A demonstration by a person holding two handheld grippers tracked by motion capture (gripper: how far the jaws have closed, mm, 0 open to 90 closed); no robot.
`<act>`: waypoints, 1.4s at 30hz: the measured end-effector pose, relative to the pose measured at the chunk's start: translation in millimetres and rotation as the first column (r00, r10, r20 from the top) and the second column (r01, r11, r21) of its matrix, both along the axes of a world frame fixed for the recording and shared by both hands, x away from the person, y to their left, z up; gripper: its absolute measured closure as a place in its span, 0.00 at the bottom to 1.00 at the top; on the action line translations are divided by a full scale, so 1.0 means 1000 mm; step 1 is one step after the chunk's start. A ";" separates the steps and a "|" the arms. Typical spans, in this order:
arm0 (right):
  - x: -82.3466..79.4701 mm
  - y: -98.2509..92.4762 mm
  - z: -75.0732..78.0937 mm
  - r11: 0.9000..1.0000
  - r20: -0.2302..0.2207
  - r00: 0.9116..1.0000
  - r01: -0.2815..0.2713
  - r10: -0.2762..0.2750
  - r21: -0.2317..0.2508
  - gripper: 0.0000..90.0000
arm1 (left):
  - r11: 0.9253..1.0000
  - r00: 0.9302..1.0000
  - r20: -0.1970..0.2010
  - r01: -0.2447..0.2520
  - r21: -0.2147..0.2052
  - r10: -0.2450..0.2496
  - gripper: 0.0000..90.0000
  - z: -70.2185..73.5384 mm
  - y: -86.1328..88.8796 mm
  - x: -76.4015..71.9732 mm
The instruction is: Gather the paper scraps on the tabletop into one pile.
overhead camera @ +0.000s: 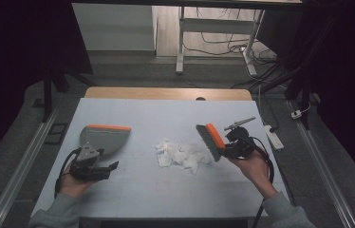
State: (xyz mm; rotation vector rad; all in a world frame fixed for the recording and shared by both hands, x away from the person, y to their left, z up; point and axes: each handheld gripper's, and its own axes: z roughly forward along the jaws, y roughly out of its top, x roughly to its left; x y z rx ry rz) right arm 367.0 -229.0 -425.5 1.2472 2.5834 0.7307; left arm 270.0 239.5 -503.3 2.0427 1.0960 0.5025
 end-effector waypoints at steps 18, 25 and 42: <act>0.033 0.050 -0.033 0.995 -0.098 0.995 0.022 -0.012 0.100 0.79 | 1.000 1.000 -0.003 -0.002 0.006 0.002 0.28 -0.001 -0.001 0.000; 0.022 0.032 -0.013 0.983 -0.028 0.999 0.025 -0.020 0.181 0.78 | 1.000 1.000 -0.009 0.000 0.009 0.000 0.28 -0.002 -0.002 0.001; -0.003 -0.010 -0.014 0.979 0.095 0.995 -0.037 0.018 0.200 0.78 | 1.000 1.000 -0.007 -0.005 0.010 0.005 0.28 -0.002 -0.003 0.000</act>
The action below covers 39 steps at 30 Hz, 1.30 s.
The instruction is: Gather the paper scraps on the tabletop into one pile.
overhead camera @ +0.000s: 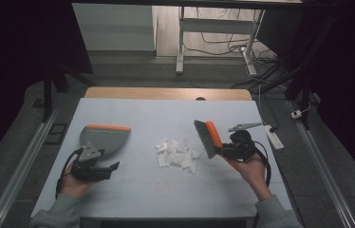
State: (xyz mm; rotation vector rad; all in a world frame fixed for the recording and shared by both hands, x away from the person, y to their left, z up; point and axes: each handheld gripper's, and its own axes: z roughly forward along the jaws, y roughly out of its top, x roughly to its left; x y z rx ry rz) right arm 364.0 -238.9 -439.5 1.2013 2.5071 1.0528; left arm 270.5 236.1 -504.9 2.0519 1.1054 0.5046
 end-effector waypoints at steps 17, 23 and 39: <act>-0.040 -0.056 -0.020 1.000 0.156 0.988 0.015 -0.016 0.007 0.78 | 1.000 1.000 0.000 -0.003 0.000 0.003 0.28 0.000 -0.003 -0.003; -0.046 -0.070 -0.026 1.000 0.193 0.981 0.017 -0.016 0.001 0.78 | 1.000 1.000 0.004 -0.002 0.000 0.002 0.28 0.001 -0.004 -0.003; -0.047 -0.072 -0.027 1.000 0.205 0.979 0.001 -0.002 0.003 0.78 | 1.000 1.000 0.008 0.001 -0.004 -0.001 0.28 0.002 -0.003 -0.003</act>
